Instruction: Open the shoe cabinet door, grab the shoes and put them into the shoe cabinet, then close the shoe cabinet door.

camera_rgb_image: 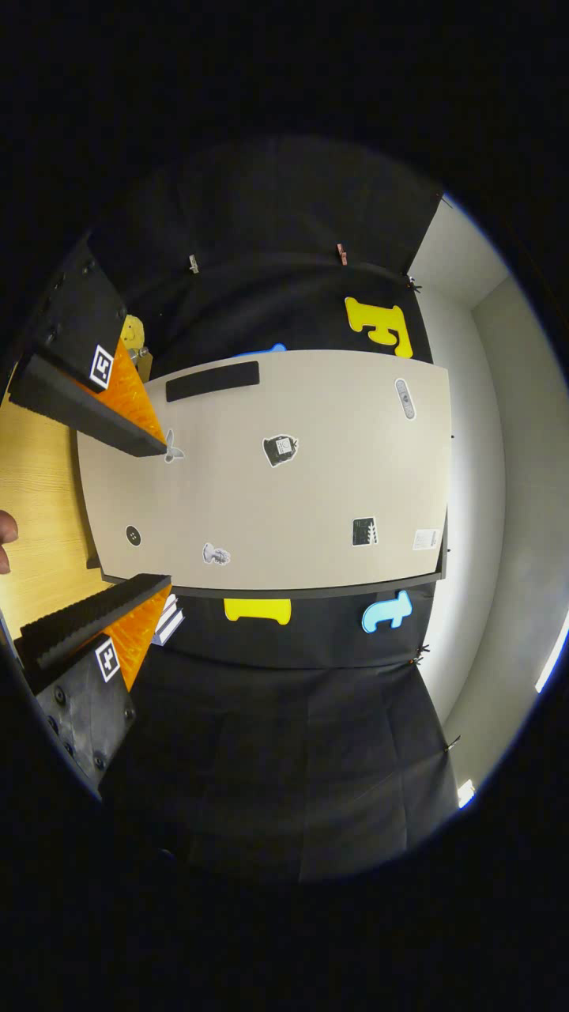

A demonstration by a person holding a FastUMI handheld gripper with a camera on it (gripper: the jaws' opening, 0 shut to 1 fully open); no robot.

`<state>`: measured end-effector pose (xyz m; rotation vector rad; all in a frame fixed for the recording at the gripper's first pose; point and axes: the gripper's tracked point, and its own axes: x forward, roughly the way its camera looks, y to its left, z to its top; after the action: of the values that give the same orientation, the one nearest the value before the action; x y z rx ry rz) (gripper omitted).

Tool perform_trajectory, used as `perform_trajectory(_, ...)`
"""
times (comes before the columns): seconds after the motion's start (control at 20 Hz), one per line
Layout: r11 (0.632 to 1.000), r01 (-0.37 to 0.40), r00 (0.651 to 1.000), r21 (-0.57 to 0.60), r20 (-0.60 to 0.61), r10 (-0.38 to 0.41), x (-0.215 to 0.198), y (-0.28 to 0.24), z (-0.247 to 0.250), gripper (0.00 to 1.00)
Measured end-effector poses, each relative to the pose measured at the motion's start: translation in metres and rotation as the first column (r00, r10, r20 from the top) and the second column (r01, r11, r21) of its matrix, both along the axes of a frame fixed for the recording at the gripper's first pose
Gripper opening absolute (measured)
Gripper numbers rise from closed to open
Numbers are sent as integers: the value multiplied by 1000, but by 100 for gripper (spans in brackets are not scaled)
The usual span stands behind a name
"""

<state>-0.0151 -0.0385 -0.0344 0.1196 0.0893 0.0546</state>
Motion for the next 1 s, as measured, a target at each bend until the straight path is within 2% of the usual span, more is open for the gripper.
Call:
perform_trajectory(0.7,1000,19,1000,-25,5,-19,4,-8,-3,98)
perform_trajectory(1.0,999,4,1000,-41,-3,-4,9,1,-10,98)
